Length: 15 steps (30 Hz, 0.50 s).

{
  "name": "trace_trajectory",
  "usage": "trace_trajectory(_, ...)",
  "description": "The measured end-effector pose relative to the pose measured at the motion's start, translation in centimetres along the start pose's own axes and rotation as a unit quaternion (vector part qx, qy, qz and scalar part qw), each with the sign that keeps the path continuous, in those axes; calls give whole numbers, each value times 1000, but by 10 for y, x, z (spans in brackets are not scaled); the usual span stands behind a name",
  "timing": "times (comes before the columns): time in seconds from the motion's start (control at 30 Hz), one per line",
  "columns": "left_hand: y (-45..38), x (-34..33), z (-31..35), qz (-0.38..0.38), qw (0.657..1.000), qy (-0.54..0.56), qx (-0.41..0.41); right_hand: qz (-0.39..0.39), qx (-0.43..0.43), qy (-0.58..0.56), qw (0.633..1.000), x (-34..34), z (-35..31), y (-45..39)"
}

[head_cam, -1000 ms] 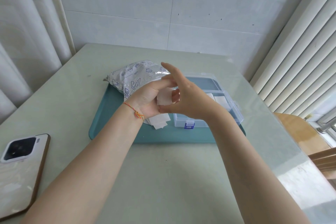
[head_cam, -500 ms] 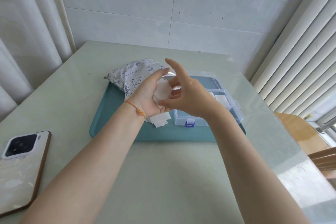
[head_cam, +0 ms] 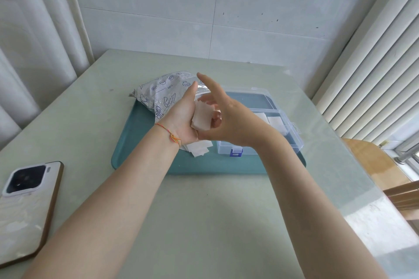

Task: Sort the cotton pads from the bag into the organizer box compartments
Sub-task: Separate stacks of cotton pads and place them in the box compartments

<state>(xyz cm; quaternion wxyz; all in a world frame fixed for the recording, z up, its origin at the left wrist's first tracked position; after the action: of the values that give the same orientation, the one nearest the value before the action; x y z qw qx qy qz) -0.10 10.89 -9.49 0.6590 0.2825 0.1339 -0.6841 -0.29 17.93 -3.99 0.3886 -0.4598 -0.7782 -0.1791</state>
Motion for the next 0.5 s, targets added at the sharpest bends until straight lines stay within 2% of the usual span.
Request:
trace_trajectory(0.13, 2, -2, -2, -7, 1000, 6, 8, 5, 9, -34, 999, 2, -1, -2)
trace_trajectory(0.27, 0, 2, 0, 23, 1000, 12, -6, 3, 5, 2, 1000, -1, -2, 1)
trace_trajectory(0.5, -1, 7, -1, 29, 999, -19, 6, 15, 17, 45, 999, -4, -4, -2)
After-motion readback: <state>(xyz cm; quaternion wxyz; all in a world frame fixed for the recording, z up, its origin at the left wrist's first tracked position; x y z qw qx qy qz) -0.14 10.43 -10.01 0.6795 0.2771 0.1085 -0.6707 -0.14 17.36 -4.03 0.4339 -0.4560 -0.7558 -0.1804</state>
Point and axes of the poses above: each hand's wrist, its own y-axis away from the middle knuckle, its own x-axis out of the back of the hand, z = x × y, the point moved 8 cm from there along -y, towards the middle knuckle, and after that the axes turned 13 degrees about -x, right-handed, at the moved point
